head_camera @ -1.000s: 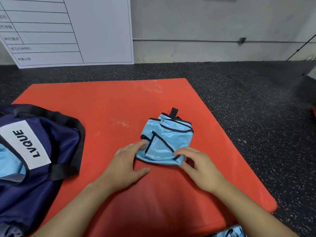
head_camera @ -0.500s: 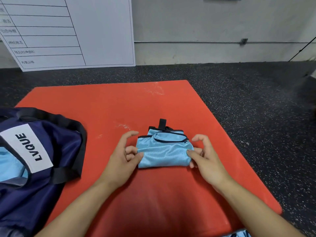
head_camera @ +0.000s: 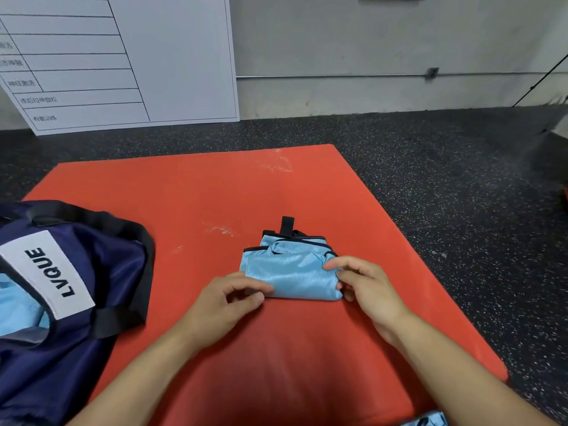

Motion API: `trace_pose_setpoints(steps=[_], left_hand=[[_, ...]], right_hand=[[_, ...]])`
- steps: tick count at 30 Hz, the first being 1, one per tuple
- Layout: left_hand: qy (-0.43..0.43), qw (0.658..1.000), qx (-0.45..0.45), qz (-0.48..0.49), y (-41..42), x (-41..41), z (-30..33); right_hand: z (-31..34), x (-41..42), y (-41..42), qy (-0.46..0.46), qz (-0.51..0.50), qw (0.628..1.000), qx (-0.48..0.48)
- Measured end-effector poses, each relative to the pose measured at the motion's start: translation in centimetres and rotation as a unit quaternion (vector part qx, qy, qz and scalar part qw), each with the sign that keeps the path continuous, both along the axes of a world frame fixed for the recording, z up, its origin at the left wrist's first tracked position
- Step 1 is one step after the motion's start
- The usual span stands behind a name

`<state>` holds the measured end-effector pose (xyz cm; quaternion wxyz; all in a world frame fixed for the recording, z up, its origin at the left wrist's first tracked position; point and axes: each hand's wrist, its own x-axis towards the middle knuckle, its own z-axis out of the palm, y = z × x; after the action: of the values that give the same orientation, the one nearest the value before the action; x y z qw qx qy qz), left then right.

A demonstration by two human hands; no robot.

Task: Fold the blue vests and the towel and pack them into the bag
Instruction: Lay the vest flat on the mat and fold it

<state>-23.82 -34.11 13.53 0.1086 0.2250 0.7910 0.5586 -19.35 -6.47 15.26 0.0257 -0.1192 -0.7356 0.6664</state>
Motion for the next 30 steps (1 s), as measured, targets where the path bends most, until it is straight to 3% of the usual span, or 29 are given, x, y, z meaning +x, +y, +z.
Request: trace_pose_setpoints(steps=[12,18,21,23,26,28,30], left_hand=[[0.002,0.997,0.021,0.068,1.2,-1.0,-0.3],[0.066,0.99,-0.051,0.111,1.7,-1.2,-0.7],[0.091,0.984,-0.102,0.111,2.0,-0.9,-1.3],[0.093,0.979,-0.122,0.131,2.3,-0.7,-1.3],[0.212,0.947,-0.18,0.161,2.6,-0.3,-1.2],[0.282,0.926,-0.219,0.121,2.7,-0.1,-1.4],[0.294,0.92,-0.249,0.075,2.8,-0.1,-1.9]], right_hand=[[-1.4,-0.9,0.5,0.096,0.013,0.993,0.073],[-2.2,-1.8,1.1,0.122,0.062,0.963,0.233],[-2.3,-2.5,0.6,0.148,0.049,0.918,0.366],[-2.5,-2.6,-0.1,0.104,0.032,0.885,0.452],[-2.0,-2.5,-1.2,0.048,-0.017,0.86,0.507],[-1.7,-2.4,-1.4,0.105,-0.043,0.822,0.558],[-1.8,-2.2,-1.5,0.187,0.002,0.794,0.578]])
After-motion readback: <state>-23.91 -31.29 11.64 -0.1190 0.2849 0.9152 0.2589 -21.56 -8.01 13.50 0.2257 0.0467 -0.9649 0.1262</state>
